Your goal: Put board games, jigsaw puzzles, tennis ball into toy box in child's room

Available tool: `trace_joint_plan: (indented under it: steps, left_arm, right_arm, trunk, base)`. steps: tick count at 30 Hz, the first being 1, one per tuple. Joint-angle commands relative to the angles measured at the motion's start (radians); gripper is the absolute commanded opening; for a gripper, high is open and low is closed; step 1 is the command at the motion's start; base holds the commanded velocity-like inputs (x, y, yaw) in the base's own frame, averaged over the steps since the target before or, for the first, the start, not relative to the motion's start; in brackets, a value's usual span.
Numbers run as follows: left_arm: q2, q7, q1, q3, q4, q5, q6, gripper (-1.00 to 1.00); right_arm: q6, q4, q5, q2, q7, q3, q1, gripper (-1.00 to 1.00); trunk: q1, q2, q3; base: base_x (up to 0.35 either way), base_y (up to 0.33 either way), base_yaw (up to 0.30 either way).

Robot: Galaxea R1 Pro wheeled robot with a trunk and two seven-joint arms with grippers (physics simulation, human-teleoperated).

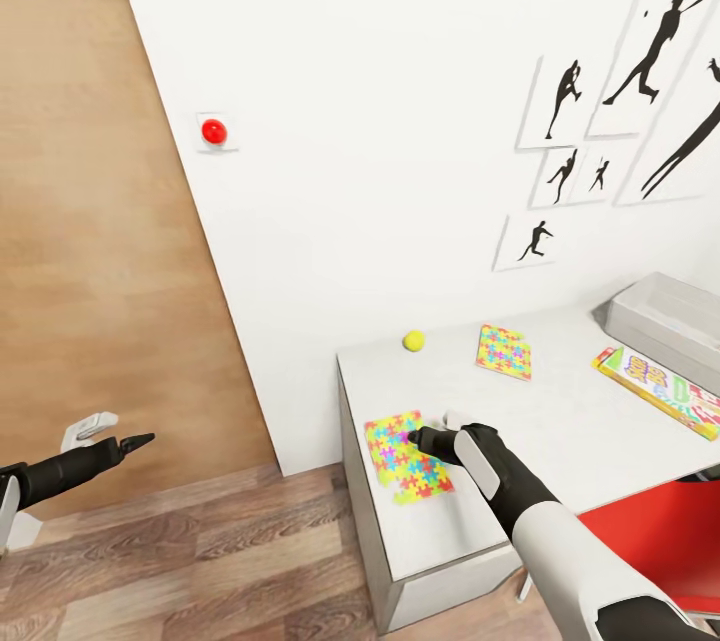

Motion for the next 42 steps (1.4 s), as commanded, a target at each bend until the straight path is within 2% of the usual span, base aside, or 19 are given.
trace_joint_plan:
  steps: [1, 29, 42]
  left_arm:
    - [-0.001, -0.010, -0.002, 0.005, -0.001, -0.011, 0.005, 1.00]
    - [-0.001, -0.008, -0.002, 0.002, -0.001, -0.011, 0.005, 1.00]
    - [-0.002, -0.008, -0.002, 0.002, -0.001, -0.011, 0.005, 1.00]
  right_arm:
    - [0.000, 0.043, -0.030, 0.000, -0.008, 0.004, 0.000, 1.00]
    - [0.000, 0.043, -0.030, 0.000, -0.008, 0.004, 0.000, 1.00]
    - [0.000, 0.043, -0.031, 0.000, -0.008, 0.004, 0.000, 1.00]
  trunk:
    - [0.001, -0.001, -0.002]
    - [0.001, -0.001, -0.002]
    - [0.001, -0.001, -0.002]
  base:
    - [0.000, 0.009, 0.000]
    - [0.000, 0.031, 0.000]
    - [0.000, 0.101, 0.000]
